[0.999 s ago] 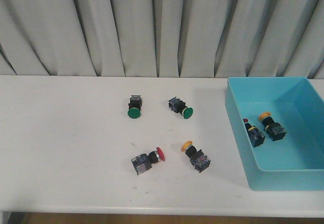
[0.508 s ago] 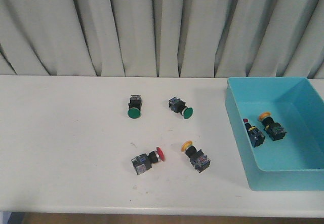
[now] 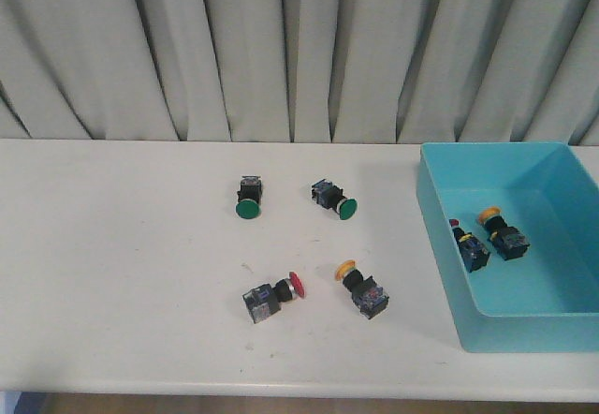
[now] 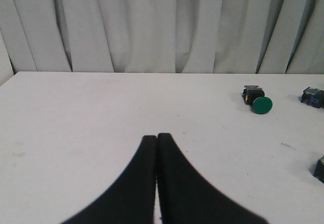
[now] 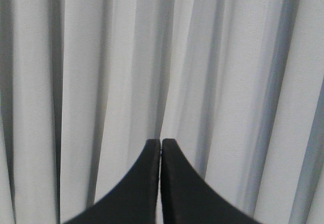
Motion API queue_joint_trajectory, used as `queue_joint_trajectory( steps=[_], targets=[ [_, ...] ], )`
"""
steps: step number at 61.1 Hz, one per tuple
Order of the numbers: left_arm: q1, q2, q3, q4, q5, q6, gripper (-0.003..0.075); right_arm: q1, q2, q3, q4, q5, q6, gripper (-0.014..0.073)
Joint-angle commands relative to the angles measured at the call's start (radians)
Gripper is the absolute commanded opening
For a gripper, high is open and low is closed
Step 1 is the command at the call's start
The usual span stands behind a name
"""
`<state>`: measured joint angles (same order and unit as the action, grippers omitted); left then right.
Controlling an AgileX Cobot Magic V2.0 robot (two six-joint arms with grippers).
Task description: Pick red and yellow buttons and place in box
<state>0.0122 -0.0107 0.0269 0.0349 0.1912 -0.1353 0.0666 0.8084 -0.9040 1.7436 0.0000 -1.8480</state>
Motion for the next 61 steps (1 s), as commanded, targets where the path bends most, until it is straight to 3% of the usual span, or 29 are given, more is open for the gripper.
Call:
queue_joint_trajectory(
  steps=[1, 21, 27, 33, 41, 49, 56, 61],
  targets=[
    [-0.001, -0.016, 0.049, -0.007, -0.067, 0.0, -0.0007, 0.002, -0.005, -0.024, 0.043, 0.0, -0.013, -0.0008],
    [-0.001, -0.016, 0.049, -0.007, -0.067, 0.0, -0.0007, 0.002, -0.001, -0.024, 0.035, -0.12, -0.022, -0.0008],
    [-0.001, -0.015, 0.049, -0.007, -0.067, 0.001, -0.0007, 0.002, 0.007, -0.024, -0.118, -0.098, 0.074, -0.0008],
    [-0.001, -0.015, 0.049, -0.007, -0.067, 0.001, -0.0007, 0.002, 0.007, -0.024, -0.51, -0.029, 0.372, -0.0008],
    [-0.001, -0.015, 0.049, -0.007, -0.067, 0.001, -0.0007, 0.002, 0.007, -0.024, -1.071, 0.079, 0.973, -0.0008],
    [-0.001, -0.015, 0.049, -0.007, -0.067, 0.001, -0.0007, 0.002, -0.014, -0.024, -1.546, 0.262, 1.5, -0.0008],
    [-0.001, -0.015, 0.049, -0.007, -0.067, 0.001, -0.0007, 0.002, -0.055, 0.003, -1.791, 0.4, 1.869, -0.0008],
    [-0.001, -0.015, 0.049, -0.007, -0.067, 0.001, -0.0007, 0.002, -0.112, 0.089, -1.88, 0.364, 1.967, -0.0008]
  ],
)
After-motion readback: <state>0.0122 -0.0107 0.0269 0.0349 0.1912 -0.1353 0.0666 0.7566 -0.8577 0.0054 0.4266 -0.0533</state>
